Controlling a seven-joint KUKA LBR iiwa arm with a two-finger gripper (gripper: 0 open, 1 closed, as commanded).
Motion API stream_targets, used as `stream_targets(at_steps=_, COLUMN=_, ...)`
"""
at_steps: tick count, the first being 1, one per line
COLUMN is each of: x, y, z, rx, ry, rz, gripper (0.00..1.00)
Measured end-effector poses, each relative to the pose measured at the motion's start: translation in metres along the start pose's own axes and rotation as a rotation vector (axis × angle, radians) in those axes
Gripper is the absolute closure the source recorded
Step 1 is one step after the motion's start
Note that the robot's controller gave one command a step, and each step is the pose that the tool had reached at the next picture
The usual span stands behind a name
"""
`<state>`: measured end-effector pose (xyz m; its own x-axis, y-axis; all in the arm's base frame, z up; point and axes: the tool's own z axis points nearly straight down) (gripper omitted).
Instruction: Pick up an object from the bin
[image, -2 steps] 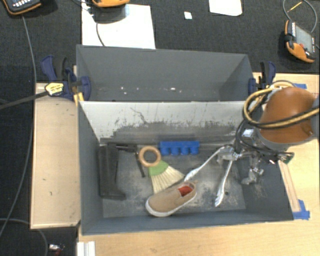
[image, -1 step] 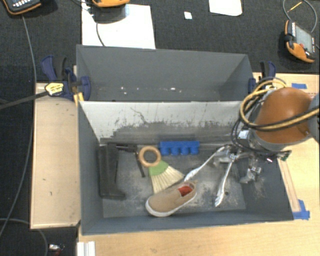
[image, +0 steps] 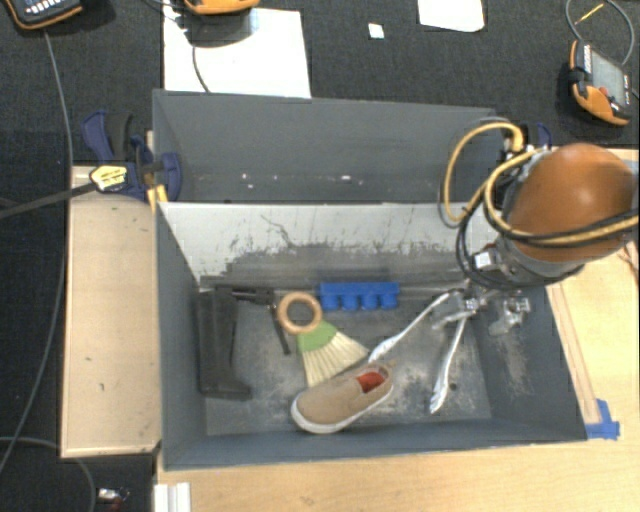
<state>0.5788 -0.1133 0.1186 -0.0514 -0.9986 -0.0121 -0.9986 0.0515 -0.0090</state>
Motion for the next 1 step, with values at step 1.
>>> stream_targets(at_steps=1, x=0.0279, y=0.0193, z=0.0191, rx=-0.002, ry=-0.005, rz=0.417, gripper=0.0)
